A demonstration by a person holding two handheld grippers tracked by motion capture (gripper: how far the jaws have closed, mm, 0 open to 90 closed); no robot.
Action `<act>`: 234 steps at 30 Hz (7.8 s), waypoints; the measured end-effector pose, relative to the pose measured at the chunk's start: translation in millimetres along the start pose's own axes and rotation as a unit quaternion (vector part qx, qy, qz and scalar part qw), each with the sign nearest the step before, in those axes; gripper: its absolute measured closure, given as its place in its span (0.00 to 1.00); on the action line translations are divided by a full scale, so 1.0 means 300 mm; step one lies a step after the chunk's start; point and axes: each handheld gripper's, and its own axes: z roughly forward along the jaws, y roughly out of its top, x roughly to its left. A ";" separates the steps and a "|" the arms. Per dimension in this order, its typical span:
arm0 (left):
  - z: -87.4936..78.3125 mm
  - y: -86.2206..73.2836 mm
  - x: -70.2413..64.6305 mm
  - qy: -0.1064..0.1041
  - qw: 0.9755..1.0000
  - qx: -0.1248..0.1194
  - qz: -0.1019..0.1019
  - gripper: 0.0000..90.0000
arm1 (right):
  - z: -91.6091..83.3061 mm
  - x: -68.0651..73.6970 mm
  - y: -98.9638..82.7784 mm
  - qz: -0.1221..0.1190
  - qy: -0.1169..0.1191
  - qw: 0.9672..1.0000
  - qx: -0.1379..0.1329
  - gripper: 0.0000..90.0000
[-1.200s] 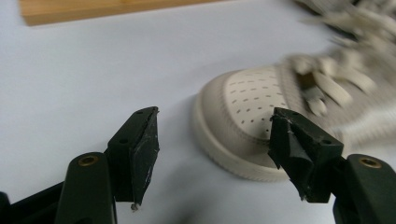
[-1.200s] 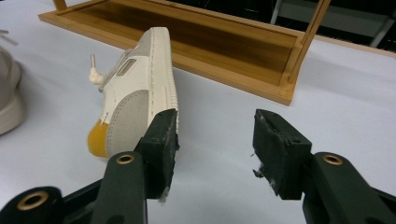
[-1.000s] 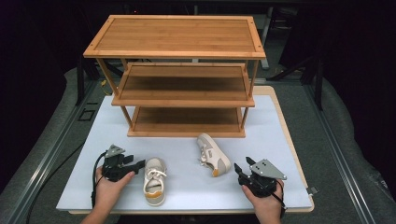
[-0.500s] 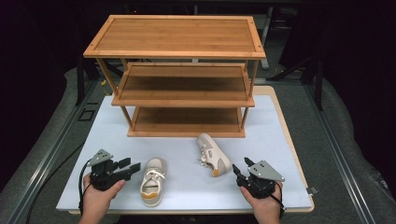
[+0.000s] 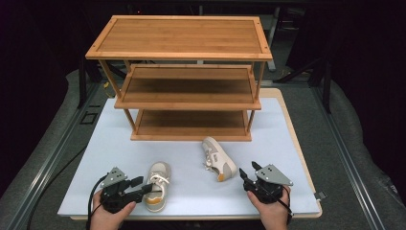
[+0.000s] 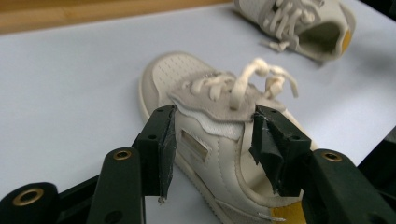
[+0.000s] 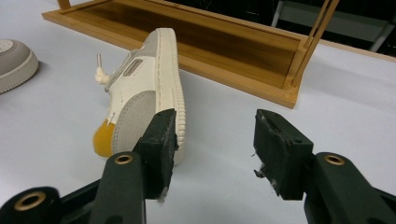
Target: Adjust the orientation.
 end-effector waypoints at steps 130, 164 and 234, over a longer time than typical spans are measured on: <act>0.256 0.121 -0.079 -0.045 0.999 -0.006 -0.022 0.68 | 0.173 0.232 0.092 0.057 0.060 0.992 0.098 0.82; 0.278 0.113 -0.096 -0.042 0.999 -0.006 -0.012 0.54 | 0.171 0.277 0.059 0.085 0.071 0.992 0.059 0.49; 0.287 0.070 -0.142 0.005 0.992 -0.049 -0.119 0.64 | 0.212 0.282 0.011 0.207 0.069 0.974 0.058 0.64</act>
